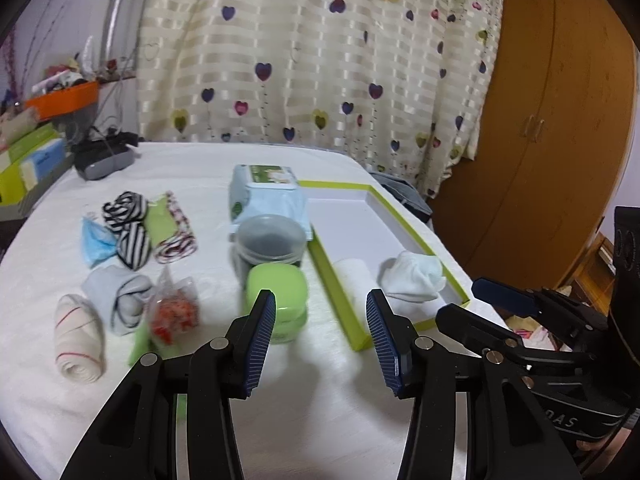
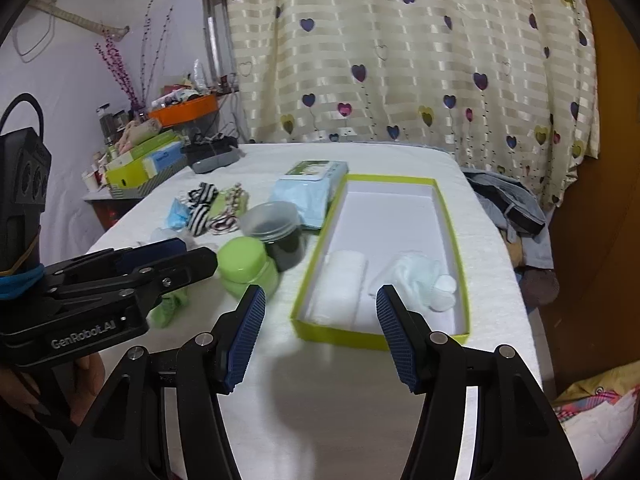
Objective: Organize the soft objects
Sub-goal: 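Open both grippers to release the towel and sock in the box, then move both grippers back toward the remaining soft items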
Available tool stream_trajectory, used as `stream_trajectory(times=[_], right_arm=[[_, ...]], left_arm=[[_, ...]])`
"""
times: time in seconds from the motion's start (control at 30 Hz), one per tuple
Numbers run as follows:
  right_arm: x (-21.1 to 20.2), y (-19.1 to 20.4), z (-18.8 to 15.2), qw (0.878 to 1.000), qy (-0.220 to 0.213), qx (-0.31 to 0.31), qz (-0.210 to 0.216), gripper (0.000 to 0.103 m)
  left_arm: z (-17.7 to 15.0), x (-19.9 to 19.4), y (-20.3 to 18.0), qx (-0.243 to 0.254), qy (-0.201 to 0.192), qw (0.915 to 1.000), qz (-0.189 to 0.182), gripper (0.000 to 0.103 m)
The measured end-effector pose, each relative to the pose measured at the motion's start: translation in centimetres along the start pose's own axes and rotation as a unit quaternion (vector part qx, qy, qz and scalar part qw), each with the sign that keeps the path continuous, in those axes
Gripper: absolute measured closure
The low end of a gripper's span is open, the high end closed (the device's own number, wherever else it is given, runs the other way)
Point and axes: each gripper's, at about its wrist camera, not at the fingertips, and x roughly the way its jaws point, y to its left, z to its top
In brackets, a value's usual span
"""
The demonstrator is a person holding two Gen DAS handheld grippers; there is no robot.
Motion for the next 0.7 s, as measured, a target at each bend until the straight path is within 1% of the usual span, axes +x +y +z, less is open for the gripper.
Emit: stream_trajectory(times=[0.37,0.7], right_arm=[[0.6,3.4,-0.4,0.999,-0.002,-0.028,0.037,0.044],[1.3,4.9,-0.7,0.998,0.006,-0.039,0.054,0.044]], left_arm=[[-1.3,-1.5,2.6,-0.005,-0.003,0.9998,0.021,0.057],[-1.7,-1.9,5.0,-0.026,-0.006,0.9985,0.047,0.057]])
